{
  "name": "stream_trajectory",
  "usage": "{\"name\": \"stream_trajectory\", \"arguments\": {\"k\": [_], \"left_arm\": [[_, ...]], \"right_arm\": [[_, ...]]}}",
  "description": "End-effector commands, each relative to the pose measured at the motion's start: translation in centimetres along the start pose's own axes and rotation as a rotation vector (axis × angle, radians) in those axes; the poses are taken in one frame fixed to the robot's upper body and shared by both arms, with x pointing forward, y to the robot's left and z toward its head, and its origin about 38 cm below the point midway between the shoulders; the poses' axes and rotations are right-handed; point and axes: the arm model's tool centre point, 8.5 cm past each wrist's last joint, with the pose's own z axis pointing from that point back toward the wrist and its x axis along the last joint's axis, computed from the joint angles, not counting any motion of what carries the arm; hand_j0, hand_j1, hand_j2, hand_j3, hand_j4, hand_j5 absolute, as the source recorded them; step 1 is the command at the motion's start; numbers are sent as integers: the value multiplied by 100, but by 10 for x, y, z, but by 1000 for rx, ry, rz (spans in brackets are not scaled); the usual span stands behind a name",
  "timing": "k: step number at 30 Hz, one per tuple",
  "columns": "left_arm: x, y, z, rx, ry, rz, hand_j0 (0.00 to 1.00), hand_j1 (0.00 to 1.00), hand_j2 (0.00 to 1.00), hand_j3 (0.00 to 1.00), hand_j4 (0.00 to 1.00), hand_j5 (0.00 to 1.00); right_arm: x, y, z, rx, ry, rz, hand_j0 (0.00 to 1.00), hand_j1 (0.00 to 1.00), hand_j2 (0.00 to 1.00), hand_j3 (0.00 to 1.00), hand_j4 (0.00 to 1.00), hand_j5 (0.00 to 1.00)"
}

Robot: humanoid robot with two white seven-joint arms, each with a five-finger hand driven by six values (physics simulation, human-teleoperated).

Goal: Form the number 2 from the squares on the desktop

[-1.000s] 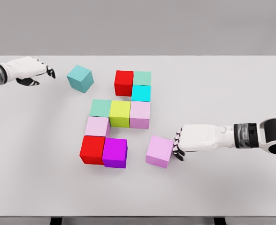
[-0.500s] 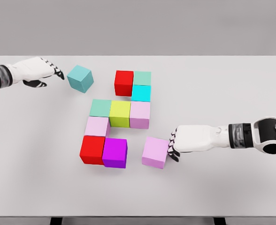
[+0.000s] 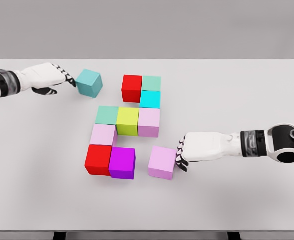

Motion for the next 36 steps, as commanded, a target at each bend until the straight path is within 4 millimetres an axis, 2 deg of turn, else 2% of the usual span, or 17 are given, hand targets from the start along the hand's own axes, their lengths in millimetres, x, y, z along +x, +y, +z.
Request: {"name": "stream_trajectory", "arguments": {"k": [1,11,25,33,36], "left_arm": [[4,5,-1,14,-12,-5,71,71,71,71,71,71],[12,13,-3,32,-39,-25,71,71,71,71,71,71],[28,13,-7,31,-85,-42,71,71,71,71,71,71],[25,11,-5,26,-75,-37,72,72,72,72,72,72],[15,6,4,15,-50,-31,72,72,72,72,72,72]], "right_arm": [[0,-2,-2,-8,-3,-4,28,28,28,28,28,28],[3,-4,-9,-14,-19,0,28,28,28,28,28,28],[1,-6,-15,-20,-25,0,28,28,28,28,28,28],[-2,-5,-19,-21,-21,-5,28,28,28,28,28,28],[-2,-5,-21,-23,-24,-5,28,28,28,28,28,28]]}}
